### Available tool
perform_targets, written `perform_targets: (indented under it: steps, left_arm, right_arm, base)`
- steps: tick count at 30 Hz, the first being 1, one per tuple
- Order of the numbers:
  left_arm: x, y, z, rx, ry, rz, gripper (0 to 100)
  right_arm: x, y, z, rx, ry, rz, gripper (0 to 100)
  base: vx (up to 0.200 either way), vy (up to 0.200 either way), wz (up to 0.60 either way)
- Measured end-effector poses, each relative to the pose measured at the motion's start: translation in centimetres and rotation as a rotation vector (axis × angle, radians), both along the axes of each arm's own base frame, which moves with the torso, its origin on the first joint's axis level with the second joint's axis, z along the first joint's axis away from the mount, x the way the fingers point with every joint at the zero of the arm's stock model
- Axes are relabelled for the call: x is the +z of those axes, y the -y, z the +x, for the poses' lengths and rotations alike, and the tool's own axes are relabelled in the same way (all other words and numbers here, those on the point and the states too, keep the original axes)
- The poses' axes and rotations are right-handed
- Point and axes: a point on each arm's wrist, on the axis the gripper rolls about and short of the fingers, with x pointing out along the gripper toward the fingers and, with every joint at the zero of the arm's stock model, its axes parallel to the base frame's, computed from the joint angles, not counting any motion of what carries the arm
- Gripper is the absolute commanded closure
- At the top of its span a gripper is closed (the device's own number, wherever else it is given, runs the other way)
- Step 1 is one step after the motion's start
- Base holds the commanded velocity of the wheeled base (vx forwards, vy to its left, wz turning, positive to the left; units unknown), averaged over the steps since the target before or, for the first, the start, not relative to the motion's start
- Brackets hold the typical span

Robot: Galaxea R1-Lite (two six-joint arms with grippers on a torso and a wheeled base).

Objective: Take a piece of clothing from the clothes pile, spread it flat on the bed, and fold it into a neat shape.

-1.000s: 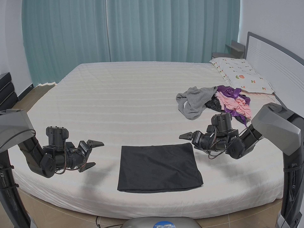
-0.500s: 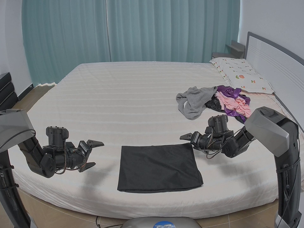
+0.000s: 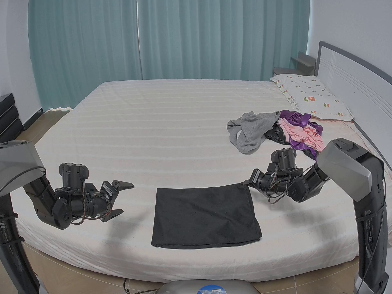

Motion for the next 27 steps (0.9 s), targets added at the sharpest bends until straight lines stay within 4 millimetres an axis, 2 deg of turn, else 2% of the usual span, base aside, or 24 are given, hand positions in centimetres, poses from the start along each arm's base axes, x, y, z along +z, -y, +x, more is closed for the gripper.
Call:
perform_targets:
  steps: [11, 21, 22, 27]
  left_arm:
    - [0.0, 0.0, 0.0, 0.0, 0.0, 0.0, 0]
    - [0.0, 0.0, 0.1, 0.0, 0.002, 0.0, 0]
    - [0.0, 0.0, 0.1, 0.0, 0.003, 0.0, 0]
    - [0.0, 0.0, 0.2, -0.001, 0.004, 0.0, 0]
  right_arm:
    - [-0.3, 1.4, 0.6, -0.033, -0.005, -0.001, 100]
    - [-0.8, 1.8, 0.7, -0.041, -0.015, -0.004, 100]
    - [-0.8, 1.8, 0.7, -0.041, -0.014, -0.004, 0]
    - [-0.9, 1.8, 0.7, -0.041, -0.014, -0.004, 0]
  base:
    - [0.0, 0.0, 0.0]
    - [0.0, 0.0, 0.0]
    - [0.0, 0.0, 0.0]
    - [0.0, 0.0, 0.0]
